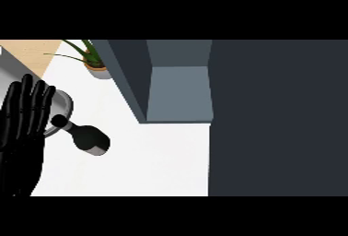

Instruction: Pick up the wine, place it into the cabinet and close the cabinet

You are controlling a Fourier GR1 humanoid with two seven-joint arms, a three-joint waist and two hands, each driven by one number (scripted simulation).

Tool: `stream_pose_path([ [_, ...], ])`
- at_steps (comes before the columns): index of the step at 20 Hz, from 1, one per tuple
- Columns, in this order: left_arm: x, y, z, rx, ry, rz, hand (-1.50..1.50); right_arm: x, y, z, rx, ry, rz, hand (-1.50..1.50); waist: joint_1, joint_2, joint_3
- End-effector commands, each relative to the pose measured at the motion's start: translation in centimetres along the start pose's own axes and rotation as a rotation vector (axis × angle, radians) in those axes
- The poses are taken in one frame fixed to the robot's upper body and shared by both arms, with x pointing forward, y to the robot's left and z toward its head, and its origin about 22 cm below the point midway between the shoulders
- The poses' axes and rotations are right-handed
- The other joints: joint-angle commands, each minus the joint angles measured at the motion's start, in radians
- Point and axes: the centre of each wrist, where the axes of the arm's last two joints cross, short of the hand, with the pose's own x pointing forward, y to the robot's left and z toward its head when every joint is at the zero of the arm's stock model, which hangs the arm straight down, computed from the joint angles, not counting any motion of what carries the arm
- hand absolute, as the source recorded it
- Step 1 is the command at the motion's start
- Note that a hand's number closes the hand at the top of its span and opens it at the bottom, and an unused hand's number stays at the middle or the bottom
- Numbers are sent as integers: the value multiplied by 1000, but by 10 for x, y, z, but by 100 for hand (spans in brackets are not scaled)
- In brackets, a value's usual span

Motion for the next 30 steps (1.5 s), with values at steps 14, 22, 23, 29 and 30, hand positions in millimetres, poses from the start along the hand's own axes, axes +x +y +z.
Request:
stream_pose_path([
  [14,-3,49,17,-668,62,599,-150,43,20,43,191,93,-195,-150,6,37,-7],
  [22,61,59,17,-687,82,613,-150,72,15,39,182,87,-186,-150,11,39,-6],
  [23,57,62,22,-674,84,615,-150,84,7,34,167,101,-187,-150,12,40,-6],
  [29,82,54,45,-679,75,619,-150,102,11,47,152,79,-194,-150,13,37,-6],
  [30,79,62,32,-677,83,620,-150,83,12,32,171,87,-185,-150,11,40,-6],
])
